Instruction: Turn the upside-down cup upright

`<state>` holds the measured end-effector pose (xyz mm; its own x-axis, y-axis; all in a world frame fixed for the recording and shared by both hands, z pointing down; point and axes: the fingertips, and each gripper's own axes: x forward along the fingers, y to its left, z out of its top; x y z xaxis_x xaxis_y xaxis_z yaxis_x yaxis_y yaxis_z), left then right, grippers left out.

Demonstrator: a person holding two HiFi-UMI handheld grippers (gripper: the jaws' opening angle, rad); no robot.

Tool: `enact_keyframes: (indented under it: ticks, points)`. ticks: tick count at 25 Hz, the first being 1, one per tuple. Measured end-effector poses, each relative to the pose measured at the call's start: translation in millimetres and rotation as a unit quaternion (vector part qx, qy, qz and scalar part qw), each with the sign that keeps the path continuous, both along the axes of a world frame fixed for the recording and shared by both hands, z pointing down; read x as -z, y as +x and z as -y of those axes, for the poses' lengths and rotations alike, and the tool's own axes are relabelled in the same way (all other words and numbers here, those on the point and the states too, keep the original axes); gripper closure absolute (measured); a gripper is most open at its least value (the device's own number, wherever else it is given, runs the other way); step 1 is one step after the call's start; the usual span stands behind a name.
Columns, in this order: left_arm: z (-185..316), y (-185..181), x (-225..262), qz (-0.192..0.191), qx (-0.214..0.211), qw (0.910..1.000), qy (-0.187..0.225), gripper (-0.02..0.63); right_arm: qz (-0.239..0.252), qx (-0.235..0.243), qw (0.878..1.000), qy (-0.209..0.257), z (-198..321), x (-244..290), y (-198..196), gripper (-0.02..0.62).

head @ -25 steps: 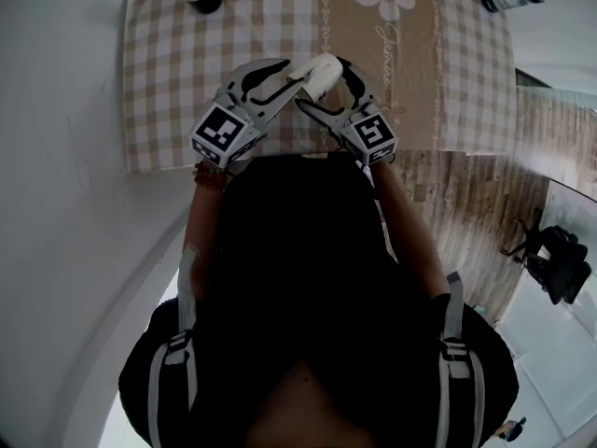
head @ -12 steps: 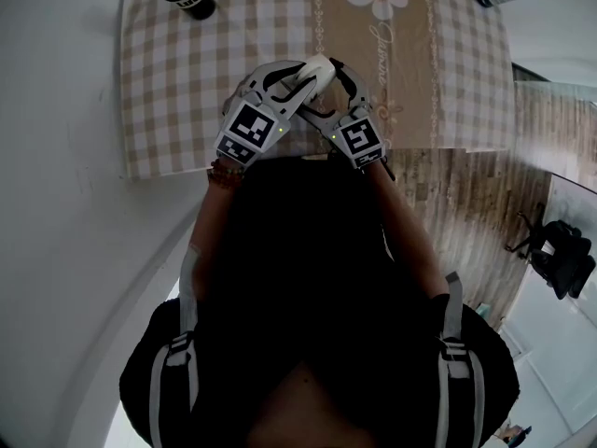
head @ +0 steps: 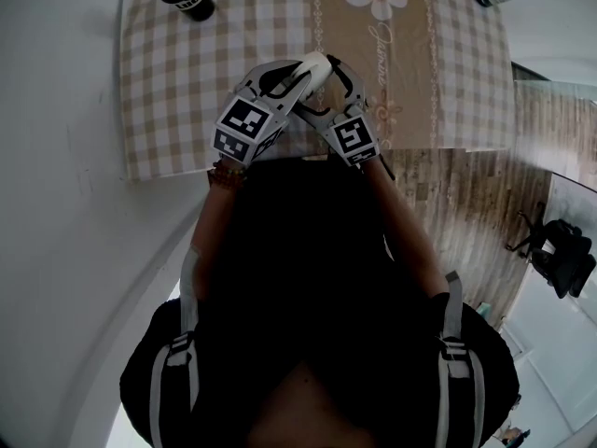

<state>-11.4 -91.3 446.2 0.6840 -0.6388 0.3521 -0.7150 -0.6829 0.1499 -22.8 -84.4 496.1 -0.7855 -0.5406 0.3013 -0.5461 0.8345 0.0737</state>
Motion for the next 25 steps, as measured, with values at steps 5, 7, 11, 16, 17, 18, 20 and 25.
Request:
enact_keyframes:
  ticks: [5,7,11,16,17,18,20,25]
  points:
    - [2,-6,3,-0.003,0.002,1.0000,0.005,0.538,0.006,0.018,1.000,-0.018,-6,-5,3,0.071]
    - [3,-11,7,-0.007,0.004,0.9999,0.009,0.538,0.042,0.018,0.998,-0.053,-8,-8,7,0.071]
    - [5,-13,18,-0.005,-0.014,0.9994,0.030,0.538,0.110,0.065,0.985,-0.117,-13,-6,12,0.072]
    - [-5,2,28,-0.009,-0.051,0.9979,0.038,0.538,0.201,0.137,0.950,-0.197,-12,12,21,0.072]
    - [-7,6,32,-0.021,-0.058,0.9973,0.039,0.538,0.230,0.147,0.936,-0.220,-12,17,22,0.072]
    - [-8,9,36,-0.035,-0.065,0.9965,0.040,0.538,0.262,0.158,0.921,-0.242,-13,22,22,0.074]
    - [-11,14,46,-0.071,-0.075,0.9938,0.042,0.538,0.326,0.175,0.887,-0.275,-16,34,21,0.083]
    - [-13,11,65,-0.146,-0.070,0.9859,0.043,0.538,0.423,0.173,0.842,-0.287,-15,57,17,0.166]
